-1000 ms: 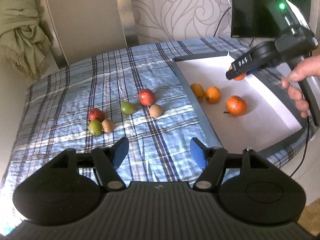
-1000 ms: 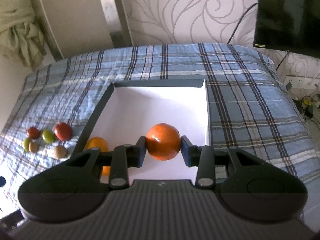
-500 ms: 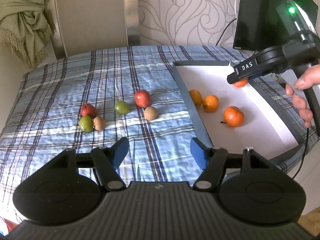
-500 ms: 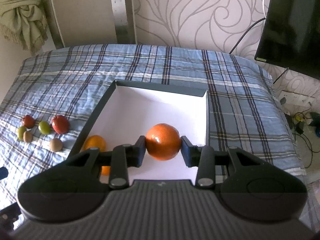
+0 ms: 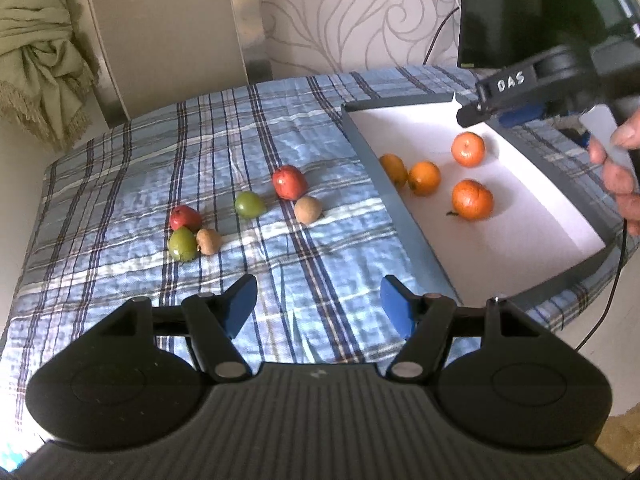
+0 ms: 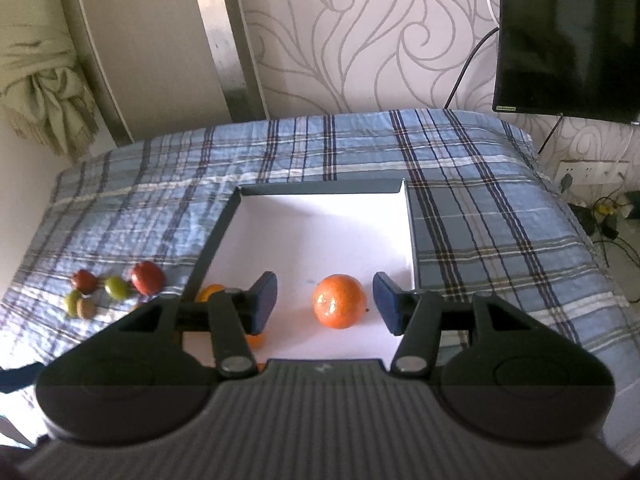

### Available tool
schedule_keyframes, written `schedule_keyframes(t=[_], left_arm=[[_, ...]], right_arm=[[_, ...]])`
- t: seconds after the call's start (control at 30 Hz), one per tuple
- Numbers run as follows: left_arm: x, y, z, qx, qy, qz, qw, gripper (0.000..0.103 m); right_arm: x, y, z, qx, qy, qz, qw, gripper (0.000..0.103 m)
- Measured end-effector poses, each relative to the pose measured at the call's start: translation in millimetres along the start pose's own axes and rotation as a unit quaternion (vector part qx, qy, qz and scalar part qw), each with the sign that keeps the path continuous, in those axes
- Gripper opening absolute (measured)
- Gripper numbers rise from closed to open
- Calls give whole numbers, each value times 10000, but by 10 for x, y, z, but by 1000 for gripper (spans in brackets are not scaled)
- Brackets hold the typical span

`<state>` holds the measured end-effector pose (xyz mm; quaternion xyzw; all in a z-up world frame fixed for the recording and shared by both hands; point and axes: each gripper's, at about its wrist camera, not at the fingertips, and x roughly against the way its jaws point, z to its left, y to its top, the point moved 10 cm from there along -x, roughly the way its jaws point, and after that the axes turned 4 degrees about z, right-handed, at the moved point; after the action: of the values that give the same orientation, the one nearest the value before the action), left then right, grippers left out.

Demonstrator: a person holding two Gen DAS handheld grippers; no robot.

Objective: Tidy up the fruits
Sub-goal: 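Open the right tool to drop its orange into the white box, then grasp a brown kiwi with the right tool while the left tool grasps another kiwi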

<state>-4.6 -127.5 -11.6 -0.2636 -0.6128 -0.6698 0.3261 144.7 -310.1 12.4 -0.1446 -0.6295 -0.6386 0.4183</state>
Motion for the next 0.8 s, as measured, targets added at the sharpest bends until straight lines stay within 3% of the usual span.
schedule_keyframes(t=[0.13, 0.5, 0.8], left_arm=[[-14, -27, 53, 89, 35, 42, 9999, 73], [-33, -19, 269, 623, 57, -153, 9979, 73], [-54, -68, 490, 911, 146, -167, 9956, 73]], right_arm=[[74, -53, 143, 82, 198, -38, 9998, 56], [207, -9, 951, 1314, 610, -46, 9894, 54], [50, -132, 1377, 1975, 727, 242, 9773, 40]])
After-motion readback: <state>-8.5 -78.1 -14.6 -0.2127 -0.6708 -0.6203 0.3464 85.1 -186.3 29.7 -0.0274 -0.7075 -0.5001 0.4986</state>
